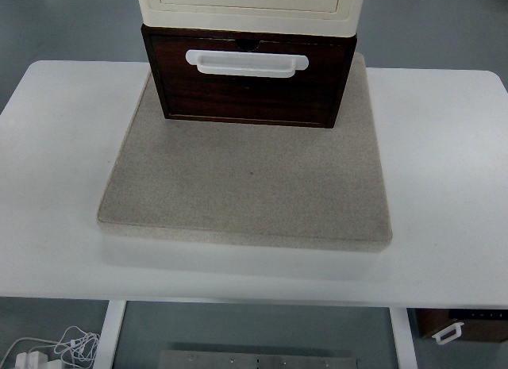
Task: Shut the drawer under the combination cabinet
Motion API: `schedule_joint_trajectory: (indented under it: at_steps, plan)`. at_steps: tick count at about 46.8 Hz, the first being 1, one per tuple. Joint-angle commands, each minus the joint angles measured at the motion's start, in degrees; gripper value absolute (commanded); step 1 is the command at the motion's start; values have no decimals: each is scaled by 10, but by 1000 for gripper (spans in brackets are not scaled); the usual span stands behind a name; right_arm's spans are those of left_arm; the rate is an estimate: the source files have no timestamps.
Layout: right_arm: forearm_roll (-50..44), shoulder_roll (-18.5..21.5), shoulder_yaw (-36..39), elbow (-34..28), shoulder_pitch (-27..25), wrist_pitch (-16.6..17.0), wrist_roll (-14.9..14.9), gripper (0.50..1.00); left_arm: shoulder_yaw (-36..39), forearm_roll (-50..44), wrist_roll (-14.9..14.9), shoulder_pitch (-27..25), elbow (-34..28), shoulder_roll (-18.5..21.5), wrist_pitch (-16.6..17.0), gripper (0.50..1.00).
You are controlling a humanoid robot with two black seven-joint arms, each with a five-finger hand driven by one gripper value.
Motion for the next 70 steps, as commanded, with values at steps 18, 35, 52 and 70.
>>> schedule_joint_trajectory:
  at_steps: [18,35,52,70]
  plan:
    - [0,0,1,0,0,0,0,952,14,-54,-30,10,155,-3,116,996]
    - [0,0,3,0,0,0,0,952,25,-119,23,45,226,-28,126,996]
    - [-1,0,2,0,0,0,0,952,32,-162,35,90,242,-57,157,996]
    - [0,0,3,0,0,0,0,952,42,-179,30,116,287,-115,155,996]
